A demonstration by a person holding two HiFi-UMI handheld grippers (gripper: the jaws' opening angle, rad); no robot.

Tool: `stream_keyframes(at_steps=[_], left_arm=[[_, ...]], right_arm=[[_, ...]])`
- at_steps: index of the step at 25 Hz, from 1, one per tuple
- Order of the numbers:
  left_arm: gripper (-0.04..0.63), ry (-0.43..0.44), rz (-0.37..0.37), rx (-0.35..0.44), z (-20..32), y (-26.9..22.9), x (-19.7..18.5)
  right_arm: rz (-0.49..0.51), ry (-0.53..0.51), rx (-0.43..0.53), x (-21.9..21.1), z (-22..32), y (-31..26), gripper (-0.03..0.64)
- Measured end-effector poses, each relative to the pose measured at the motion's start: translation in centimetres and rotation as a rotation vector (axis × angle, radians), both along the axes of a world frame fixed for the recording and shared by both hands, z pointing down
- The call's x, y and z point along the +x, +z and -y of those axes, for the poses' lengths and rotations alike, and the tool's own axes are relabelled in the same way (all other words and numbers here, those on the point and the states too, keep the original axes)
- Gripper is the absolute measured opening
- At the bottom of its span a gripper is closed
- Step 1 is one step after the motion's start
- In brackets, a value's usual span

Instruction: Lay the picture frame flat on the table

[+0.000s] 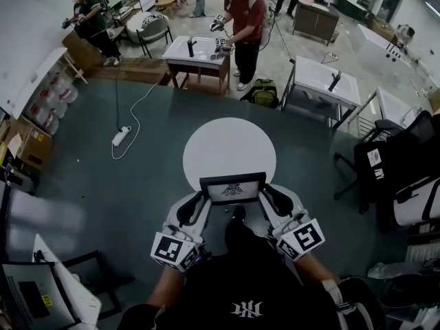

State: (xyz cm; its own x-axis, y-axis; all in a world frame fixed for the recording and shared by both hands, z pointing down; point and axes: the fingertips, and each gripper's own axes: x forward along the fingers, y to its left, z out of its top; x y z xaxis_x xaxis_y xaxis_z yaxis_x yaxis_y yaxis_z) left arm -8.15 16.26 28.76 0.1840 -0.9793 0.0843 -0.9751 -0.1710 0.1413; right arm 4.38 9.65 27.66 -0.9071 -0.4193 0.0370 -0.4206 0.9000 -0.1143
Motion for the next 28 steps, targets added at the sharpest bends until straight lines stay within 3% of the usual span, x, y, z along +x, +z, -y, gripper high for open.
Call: stream_keyframes(at_steps=[20,28], left_arm=[[0.081,-0.026,0.012,-0.010,17.8,-0.8,-7.4],[0.081,-0.030,0.011,-0.038,22.1,-0.1,-10.1]], right_arm=[[0.014,-0.027,-0.008,-7.8,18.4,-0.7,0.054],[0.019,-0.034,-0.019,-10.4,22.7,0.0,0.054]])
